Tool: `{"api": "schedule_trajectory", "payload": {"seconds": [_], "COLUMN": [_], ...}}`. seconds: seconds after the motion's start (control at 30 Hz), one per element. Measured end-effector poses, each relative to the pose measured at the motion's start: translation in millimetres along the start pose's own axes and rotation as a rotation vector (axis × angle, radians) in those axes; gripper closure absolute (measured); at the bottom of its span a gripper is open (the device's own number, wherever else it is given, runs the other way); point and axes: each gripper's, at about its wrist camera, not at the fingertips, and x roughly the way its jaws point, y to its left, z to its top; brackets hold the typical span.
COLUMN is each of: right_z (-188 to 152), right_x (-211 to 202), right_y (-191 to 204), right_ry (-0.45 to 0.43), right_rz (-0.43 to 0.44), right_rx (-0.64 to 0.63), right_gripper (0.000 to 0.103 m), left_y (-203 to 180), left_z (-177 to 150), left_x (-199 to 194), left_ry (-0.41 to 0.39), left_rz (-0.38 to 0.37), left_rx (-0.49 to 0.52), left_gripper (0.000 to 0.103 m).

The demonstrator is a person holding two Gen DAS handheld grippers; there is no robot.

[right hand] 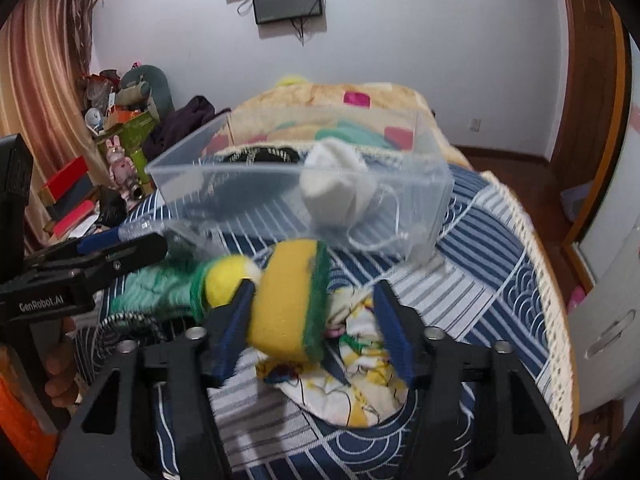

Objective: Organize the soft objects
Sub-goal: 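Grasp the silver foil pouch with the left tool while the right tool grasps the yellow sponge, then drop the foil pouch into the box with the left tool while the right tool drops the sponge in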

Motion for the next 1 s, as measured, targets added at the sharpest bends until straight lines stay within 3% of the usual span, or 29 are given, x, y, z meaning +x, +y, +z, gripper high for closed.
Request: {"api": "schedule_trajectory", "payload": {"seconds": [0.2, 0.47, 0.57, 1.0], "right_z": [-1.8, 0.8, 2.5, 24.1], "right_x": [-4.7, -16.9, -23.0, -45.9], "right_y": [-5.0, -4.1, -3.7, -8.2], "right_ry": [-0.003, -0.054, -0.074, -0.176], "right_rz": [0.045, 0.023, 0.022, 0.002], "right_rx": [0.029, 0.033, 0.036, 0.04], "right_gripper": [0.075, 0.077, 0.077, 0.077], "left_y": [-2.4, -1.2, -2.9, -12.7], "left_z": [1.8, 2.1, 1.7, 18.1], "left_x": [8.5, 11.7, 7.4, -42.8], "left_ry": [0.008, 0.006, -0.009, -0.135], "left_rz": [0.001, -0.012, 0.0, -0.008], "left_rx": [-0.01, -0.006, 0.003, 0.048], "left_gripper": [0.009, 0.042, 0.05, 0.054]}}
